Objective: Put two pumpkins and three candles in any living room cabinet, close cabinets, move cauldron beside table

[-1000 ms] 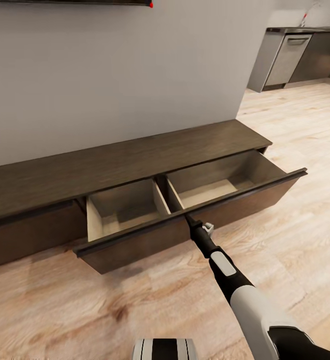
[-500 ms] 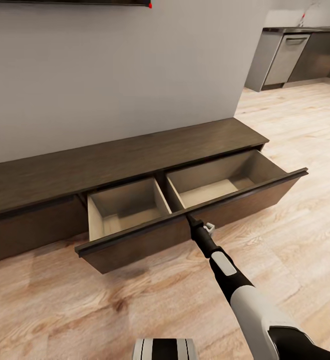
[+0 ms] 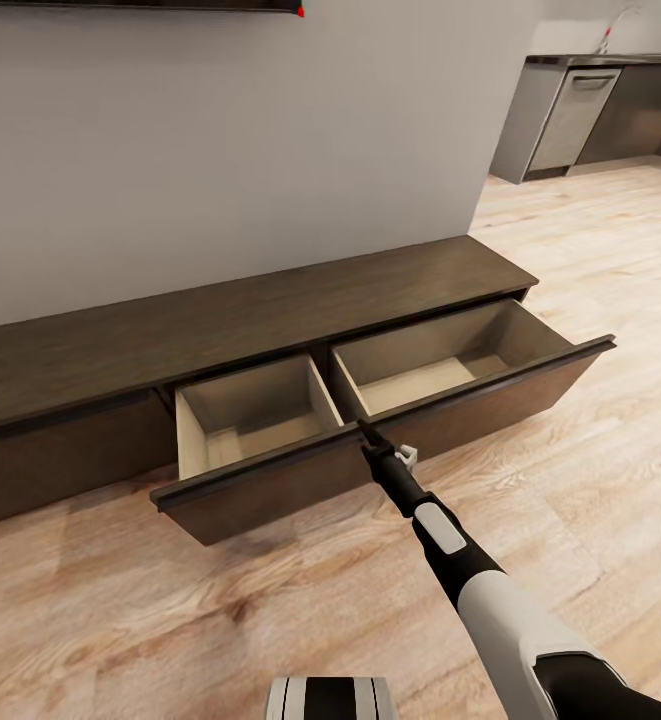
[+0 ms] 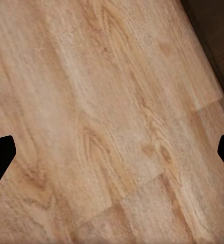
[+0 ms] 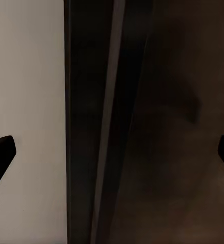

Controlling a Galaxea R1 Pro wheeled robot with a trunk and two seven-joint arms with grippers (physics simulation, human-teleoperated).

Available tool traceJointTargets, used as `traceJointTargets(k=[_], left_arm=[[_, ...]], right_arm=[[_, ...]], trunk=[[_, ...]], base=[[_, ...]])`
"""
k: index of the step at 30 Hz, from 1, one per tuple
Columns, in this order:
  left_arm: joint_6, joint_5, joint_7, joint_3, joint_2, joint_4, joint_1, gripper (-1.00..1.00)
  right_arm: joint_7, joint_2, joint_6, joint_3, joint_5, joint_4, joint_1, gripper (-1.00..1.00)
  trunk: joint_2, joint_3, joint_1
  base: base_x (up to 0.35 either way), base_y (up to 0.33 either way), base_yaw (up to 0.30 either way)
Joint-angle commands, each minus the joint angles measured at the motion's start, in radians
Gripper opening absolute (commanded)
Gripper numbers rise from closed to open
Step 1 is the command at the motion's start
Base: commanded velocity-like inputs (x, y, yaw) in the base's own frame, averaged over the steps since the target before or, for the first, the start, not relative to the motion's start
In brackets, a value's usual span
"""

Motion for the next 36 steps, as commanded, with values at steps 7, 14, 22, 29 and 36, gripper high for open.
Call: traceJointTargets(k=[7,14,22,29,36], left_arm=[[0.008,0.008,0.0,0.001,-0.001,-0.001,0.0,1.0],[0.008,0.008,-0.001,0.0,-0.001,-0.001,0.0,1.0],[0.008,-0.052,-0.003,-0.032,0.002,-0.012,-0.005,1.0],[0.007,-0.112,-0.002,-0.108,0.004,-0.079,-0.01,1.0],[-0.022,-0.13,0.013,-0.227,0.004,-0.125,-0.01,1.0]], right_arm=[[0.001,0.0,0.007,0.002,-0.01,0.001,0.0,1.0],[0.002,-0.001,0.006,0.002,-0.01,0.001,0.0,1.0],[-0.003,-0.006,0.008,0.005,0.016,-0.05,0.003,1.0],[-0.041,-0.014,0.067,0.019,0.233,-0.296,0.105,1.0],[-0.158,-0.014,0.253,0.022,0.535,-0.735,0.3,1.0]], trunk=[[0.0,-0.001,0.0],[0.0,-0.001,0.0],[0.0,-0.001,0.0],[0.0,-0.001,0.0],[0.0,-0.001,0.0]], base=[[-0.019,0.0,0.0],[-0.236,0.0,0.0],[-0.114,0.0,0.0],[-0.018,0.0,0.0],[-0.003,0.0,0.0]])
